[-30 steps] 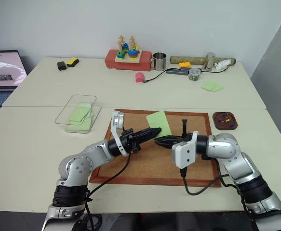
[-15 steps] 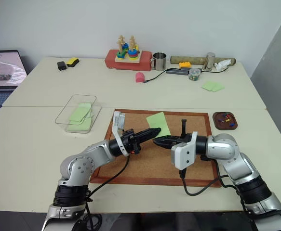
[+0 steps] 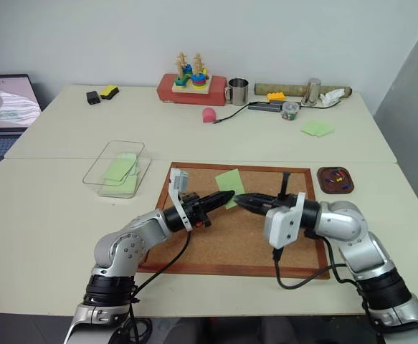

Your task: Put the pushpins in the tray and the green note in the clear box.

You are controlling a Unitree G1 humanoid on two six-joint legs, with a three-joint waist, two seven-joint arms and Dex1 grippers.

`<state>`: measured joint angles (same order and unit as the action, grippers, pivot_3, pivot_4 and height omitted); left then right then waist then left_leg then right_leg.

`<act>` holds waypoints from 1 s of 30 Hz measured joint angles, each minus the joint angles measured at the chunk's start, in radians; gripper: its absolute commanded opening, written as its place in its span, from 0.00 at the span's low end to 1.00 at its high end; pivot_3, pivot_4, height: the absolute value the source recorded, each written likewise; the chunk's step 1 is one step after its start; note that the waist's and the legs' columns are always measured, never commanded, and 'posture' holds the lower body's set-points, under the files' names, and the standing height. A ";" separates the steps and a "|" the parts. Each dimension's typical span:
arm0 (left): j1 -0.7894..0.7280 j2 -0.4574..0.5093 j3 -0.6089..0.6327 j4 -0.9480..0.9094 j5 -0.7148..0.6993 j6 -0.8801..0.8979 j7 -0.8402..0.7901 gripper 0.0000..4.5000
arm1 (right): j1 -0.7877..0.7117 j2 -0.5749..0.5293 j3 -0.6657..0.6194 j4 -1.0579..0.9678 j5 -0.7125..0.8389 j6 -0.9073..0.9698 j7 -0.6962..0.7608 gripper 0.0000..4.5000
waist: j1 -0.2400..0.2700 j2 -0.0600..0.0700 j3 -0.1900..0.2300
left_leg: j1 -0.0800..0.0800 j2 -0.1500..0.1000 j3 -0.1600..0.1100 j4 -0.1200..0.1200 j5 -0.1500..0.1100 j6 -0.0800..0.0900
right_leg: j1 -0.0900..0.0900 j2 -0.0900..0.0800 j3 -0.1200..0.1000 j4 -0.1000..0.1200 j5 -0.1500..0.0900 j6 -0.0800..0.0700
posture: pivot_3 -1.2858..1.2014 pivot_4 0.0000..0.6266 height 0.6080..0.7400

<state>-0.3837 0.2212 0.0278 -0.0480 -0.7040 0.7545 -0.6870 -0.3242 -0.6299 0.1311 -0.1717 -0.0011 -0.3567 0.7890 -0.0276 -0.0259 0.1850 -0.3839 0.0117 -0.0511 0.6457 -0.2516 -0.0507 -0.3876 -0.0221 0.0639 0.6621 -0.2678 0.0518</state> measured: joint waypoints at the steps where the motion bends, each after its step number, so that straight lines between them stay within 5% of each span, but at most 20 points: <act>1: 0.005 0.008 0.001 -0.005 0.000 0.000 0.000 0.00 | 0.016 -0.011 -0.040 0.023 0.024 0.052 -0.013 0.00 | 0.001 0.000 0.000 | 0.000 0.000 0.000 0.000 0.000 0.000 | 0.000 0.000 0.000 0.000 0.000 0.000 | 0.52 0.24 1.00; 7: 0.032 0.033 0.004 -0.051 0.009 -0.005 0.001 0.00 | 0.050 -0.065 -0.173 0.230 0.001 0.138 -0.117 0.00 | -0.001 0.000 0.000 | 0.000 0.000 0.001 0.000 0.000 0.000 | -0.001 0.000 0.001 0.000 0.000 0.000 | 0.52 0.24 1.00; 19: 0.030 0.041 -0.033 -0.088 0.039 -0.025 -0.001 0.00 | -0.077 -0.101 -0.165 0.587 -0.149 0.187 -0.263 0.00 | -0.005 0.000 0.000 | 0.000 0.000 0.003 0.000 0.000 0.000 | -0.001 0.001 0.003 0.000 0.000 0.000 | 0.52 0.24 1.00; 30: 0.025 0.047 -0.033 -0.102 0.043 -0.032 0.000 0.00 | -0.125 -0.081 -0.150 0.692 -0.135 0.219 -0.267 0.51 | -0.005 0.000 0.000 | 0.000 0.000 0.003 0.000 0.000 0.000 | -0.001 0.001 0.003 0.000 0.000 0.000 | 0.52 0.24 1.00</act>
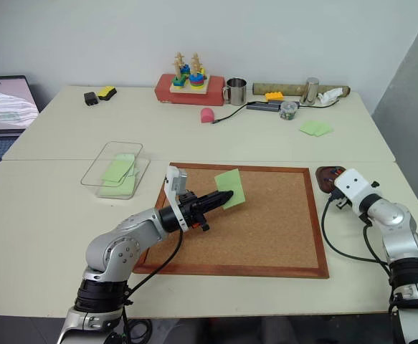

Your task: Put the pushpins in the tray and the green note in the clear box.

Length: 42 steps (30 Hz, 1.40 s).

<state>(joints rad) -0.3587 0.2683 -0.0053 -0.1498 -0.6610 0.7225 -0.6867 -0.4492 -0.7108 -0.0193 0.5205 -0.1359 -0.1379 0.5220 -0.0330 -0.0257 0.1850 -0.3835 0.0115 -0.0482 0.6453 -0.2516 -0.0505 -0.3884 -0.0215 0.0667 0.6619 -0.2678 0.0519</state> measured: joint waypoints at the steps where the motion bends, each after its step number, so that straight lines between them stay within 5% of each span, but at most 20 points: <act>1: 0.000 0.000 0.000 0.000 0.000 -0.001 0.000 0.00 | -0.001 0.000 0.000 0.000 0.000 0.000 0.000 0.53 | 0.000 0.000 0.000 | 0.000 0.000 0.000 0.000 0.000 0.000 | 0.000 0.000 0.000 0.000 0.000 0.000 | 0.52 0.24 1.00; 9: -0.006 0.016 0.016 -0.023 -0.003 -0.004 0.009 0.00 | 0.005 -0.014 -0.033 -0.130 0.055 0.027 0.025 0.58 | 0.000 0.000 0.000 | 0.000 0.000 0.000 0.000 0.000 0.000 | 0.000 0.000 0.000 0.000 0.000 0.000 | 0.52 0.24 1.00; 15: -0.014 0.158 0.143 -0.099 -0.025 0.003 0.022 0.00 | 0.047 -0.025 -0.072 -0.478 0.294 0.169 0.222 0.58 | -0.006 0.001 0.001 | 0.000 0.001 -0.002 0.000 0.000 0.000 | 0.000 0.001 -0.001 0.001 0.000 0.000 | 0.52 0.24 1.00; 22: -0.055 0.342 0.325 0.004 0.029 -0.063 0.050 0.00 | -0.083 0.035 0.035 -0.741 0.482 0.422 0.327 0.58 | -0.001 0.001 0.001 | -0.001 0.001 -0.003 0.000 0.000 0.000 | 0.000 0.000 -0.003 -0.001 0.000 0.000 | 0.52 0.24 1.00; 32: -0.155 0.435 0.339 0.360 0.261 -0.227 0.176 0.00 | -0.224 0.129 0.149 -0.777 0.552 0.645 0.346 0.58 | 0.004 0.000 0.001 | -0.004 0.001 -0.005 0.000 0.000 0.000 | -0.002 -0.001 -0.006 -0.001 0.000 0.000 | 0.52 0.24 1.00; 42: -0.165 0.453 0.271 0.482 0.395 -0.321 0.173 0.42 | -0.244 0.139 0.171 -0.777 0.550 0.697 0.349 0.59 | 0.004 0.000 0.001 | -0.018 0.001 -0.005 0.000 0.000 0.000 | -0.019 -0.001 -0.006 0.004 0.001 -0.001 | 0.52 0.24 1.00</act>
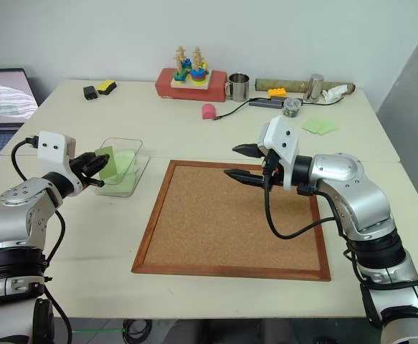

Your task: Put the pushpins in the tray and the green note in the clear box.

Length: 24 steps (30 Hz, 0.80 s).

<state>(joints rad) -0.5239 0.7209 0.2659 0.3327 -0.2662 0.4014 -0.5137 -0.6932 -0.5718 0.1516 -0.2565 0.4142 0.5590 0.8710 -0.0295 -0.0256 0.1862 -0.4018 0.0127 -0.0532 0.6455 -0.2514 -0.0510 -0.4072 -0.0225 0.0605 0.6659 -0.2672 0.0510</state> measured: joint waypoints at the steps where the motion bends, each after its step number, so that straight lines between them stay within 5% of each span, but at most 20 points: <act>1: 0.000 0.001 0.000 0.000 0.005 -0.005 0.000 0.47 | 0.000 0.000 0.000 0.000 0.000 0.002 0.000 0.59 | 0.000 0.000 0.000 | 0.000 0.000 0.000 0.000 0.000 0.000 | 0.000 0.000 0.000 0.000 0.000 0.000 | 0.52 0.24 1.00; 12: 0.055 0.010 -0.005 -0.056 0.029 -0.022 -0.049 0.98 | 0.007 0.000 -0.001 -0.004 -0.002 0.018 -0.001 0.59 | -0.002 0.000 0.000 | 0.000 0.000 0.000 0.000 0.000 0.000 | 0.000 0.000 0.000 0.000 0.000 0.000 | 0.52 0.24 1.00; 24: 0.195 0.121 -0.025 -0.275 0.017 -0.027 -0.229 1.00 | 0.025 -0.030 -0.015 -0.004 -0.007 0.015 0.007 0.59 | -0.003 0.000 0.000 | 0.000 0.000 0.002 0.000 0.000 0.000 | 0.000 0.000 0.001 -0.001 0.000 0.000 | 0.52 0.24 1.00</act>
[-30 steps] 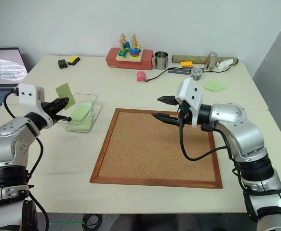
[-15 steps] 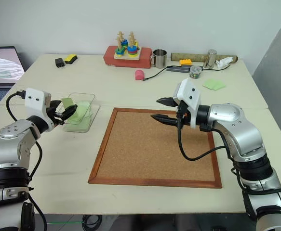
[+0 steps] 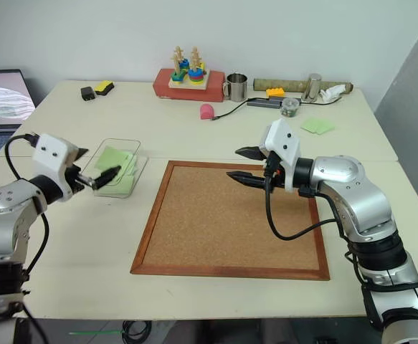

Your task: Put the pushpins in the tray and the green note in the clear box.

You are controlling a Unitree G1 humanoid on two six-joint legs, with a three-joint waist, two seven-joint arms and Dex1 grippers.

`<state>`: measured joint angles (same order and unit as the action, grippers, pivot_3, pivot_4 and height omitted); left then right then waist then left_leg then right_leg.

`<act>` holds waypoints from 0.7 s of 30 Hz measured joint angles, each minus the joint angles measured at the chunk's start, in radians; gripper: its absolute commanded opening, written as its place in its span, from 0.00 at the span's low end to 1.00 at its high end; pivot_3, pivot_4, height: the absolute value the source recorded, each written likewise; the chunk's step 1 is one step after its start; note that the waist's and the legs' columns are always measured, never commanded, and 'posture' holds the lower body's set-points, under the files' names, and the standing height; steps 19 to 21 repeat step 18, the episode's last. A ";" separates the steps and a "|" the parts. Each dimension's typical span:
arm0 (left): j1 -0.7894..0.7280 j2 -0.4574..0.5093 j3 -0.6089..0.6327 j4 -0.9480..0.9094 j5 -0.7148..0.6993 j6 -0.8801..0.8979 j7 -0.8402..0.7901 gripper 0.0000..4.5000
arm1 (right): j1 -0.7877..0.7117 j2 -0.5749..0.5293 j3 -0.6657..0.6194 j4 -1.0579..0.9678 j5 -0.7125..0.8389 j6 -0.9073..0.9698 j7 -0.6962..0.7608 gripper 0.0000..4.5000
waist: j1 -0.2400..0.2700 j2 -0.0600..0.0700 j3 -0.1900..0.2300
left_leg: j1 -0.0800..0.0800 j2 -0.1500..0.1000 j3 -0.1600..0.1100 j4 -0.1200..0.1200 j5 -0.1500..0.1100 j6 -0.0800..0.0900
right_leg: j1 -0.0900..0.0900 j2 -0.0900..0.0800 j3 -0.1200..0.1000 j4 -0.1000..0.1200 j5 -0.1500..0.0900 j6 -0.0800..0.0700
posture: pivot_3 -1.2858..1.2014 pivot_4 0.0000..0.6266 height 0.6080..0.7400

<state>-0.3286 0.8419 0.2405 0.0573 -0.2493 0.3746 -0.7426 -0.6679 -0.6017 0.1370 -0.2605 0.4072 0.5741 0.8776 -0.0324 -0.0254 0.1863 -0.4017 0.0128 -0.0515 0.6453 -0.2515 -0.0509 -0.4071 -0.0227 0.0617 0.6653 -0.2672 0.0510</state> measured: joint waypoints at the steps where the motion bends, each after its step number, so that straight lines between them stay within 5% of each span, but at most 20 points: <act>1: 0.030 0.013 -0.001 -0.047 -0.020 0.013 -0.038 1.00 | 0.009 -0.021 -0.005 0.000 0.001 0.000 0.011 0.59 | 0.000 0.000 0.000 | 0.000 0.000 0.000 0.000 0.000 0.000 | 0.000 0.000 0.000 0.000 0.000 0.000 | 0.52 0.24 1.00; 14: 0.311 0.243 0.115 -0.312 -0.147 0.119 -0.346 1.00 | 0.292 -0.470 -0.277 -0.018 0.056 -0.072 0.350 0.59 | 0.001 0.001 0.001 | 0.002 0.001 0.002 0.000 0.000 0.000 | 0.002 0.001 0.000 -0.001 -0.001 -0.001 | 0.52 0.24 1.00; 21: 0.361 0.248 0.140 -0.321 -0.145 0.118 -0.370 1.00 | 0.431 -0.527 -0.331 -0.020 0.041 -0.117 0.407 0.59 | 0.000 0.001 0.001 | 0.002 0.001 0.002 0.000 0.000 0.000 | 0.002 0.001 0.001 0.000 -0.001 -0.001 | 0.52 0.24 1.00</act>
